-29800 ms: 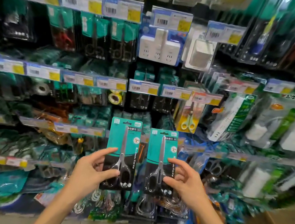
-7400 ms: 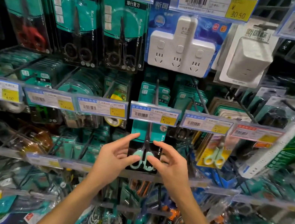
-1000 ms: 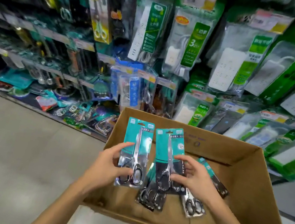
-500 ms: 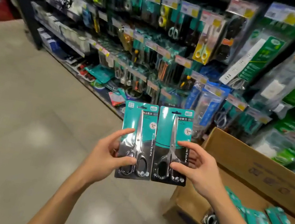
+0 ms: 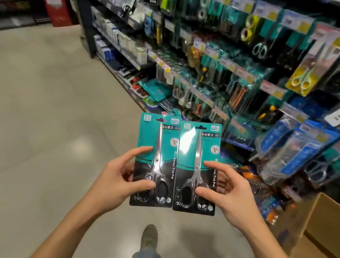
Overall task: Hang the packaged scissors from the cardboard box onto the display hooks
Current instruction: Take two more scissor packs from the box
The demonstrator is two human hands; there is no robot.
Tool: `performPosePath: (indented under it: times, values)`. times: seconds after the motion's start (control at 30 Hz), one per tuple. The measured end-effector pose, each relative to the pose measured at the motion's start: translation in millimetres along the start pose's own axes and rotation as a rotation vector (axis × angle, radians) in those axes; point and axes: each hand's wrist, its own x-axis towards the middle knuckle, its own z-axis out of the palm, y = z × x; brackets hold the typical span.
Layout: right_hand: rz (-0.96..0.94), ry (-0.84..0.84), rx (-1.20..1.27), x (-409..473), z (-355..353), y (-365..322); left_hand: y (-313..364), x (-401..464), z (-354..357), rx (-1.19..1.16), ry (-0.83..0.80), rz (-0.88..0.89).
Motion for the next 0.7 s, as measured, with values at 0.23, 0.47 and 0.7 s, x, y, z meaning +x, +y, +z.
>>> performPosePath:
  times: [0.23, 0.47, 0.7]
  values:
    - [-0.007, 0.094, 0.072, 98.8, 14.0, -0.8, 25.1, 112.6, -40.6, 0.083, -0.105, 0.013]
    - [-0.029, 0.234, 0.084, 165.2, -2.9, -6.0, 39.6, 224.2, -46.7, 0.14, -0.213, 0.096]
    - [0.002, 0.358, 0.065, 192.3, -33.0, -2.1, 40.4, 300.6, -23.3, 0.158, -0.346, 0.156]
